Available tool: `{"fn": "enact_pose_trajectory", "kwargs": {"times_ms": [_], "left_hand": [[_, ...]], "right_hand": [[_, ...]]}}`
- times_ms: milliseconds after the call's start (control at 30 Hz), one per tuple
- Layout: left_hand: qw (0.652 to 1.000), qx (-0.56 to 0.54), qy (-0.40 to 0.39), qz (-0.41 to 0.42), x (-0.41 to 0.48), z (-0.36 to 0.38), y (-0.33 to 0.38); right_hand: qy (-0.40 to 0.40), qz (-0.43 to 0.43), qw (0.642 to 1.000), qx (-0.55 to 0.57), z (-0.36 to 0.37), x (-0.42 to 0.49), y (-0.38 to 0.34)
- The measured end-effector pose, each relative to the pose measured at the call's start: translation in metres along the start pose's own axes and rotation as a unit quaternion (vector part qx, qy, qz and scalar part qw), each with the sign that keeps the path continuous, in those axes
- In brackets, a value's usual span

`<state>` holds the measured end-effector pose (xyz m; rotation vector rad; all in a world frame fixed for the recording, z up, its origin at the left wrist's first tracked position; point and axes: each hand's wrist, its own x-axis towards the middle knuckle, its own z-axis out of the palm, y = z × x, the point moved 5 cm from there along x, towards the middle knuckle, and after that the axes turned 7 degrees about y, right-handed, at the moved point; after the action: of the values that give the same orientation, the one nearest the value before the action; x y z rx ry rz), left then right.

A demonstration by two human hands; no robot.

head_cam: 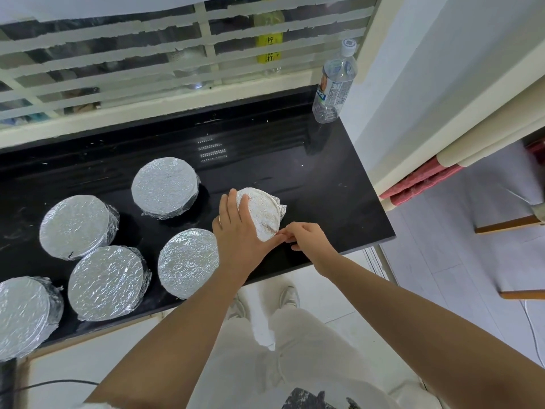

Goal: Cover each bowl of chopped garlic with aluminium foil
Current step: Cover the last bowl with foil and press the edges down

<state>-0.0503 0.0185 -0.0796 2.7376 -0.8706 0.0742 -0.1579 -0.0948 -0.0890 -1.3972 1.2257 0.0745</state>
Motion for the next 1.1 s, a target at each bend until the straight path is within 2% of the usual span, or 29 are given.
{"fn": "enact_pose_trajectory", "kwargs": {"times_ms": [100,200,267,333,567,767,1100], "left_hand": [[1.0,0.015,0.0,0.011,0.0,0.0,0.0],[1.0,0.023,-0.007,0.014,0.0,0.0,0.001],[1.0,0.024,-0.006,0.014,0.001,0.0,0.001],[1.0,0.02,-0.004,0.011,0.001,0.0,0.0],[0.999,0.027,-0.009,0.022,0.001,0.001,-0.001],[0.999,0.026,0.0,0.025,0.001,0.002,-0.001],[0.999,0.027,-0.006,0.041,0.002,0.001,-0.002]], "right_hand": [[0.019,-0.06,0.994,-0.092,-0.005,0.012,-0.006],[0.104,-0.216,0.957,-0.162,-0.014,0.018,-0.026],[0.093,-0.292,0.931,-0.199,-0.01,0.02,-0.036],[0.072,-0.313,0.915,-0.245,-0.003,0.026,-0.039],[0.111,-0.287,0.913,-0.267,-0.002,0.033,-0.041],[0.158,-0.232,0.941,-0.192,-0.001,0.027,-0.033],[0.118,-0.167,0.976,-0.069,0.002,0.017,-0.016]]}}
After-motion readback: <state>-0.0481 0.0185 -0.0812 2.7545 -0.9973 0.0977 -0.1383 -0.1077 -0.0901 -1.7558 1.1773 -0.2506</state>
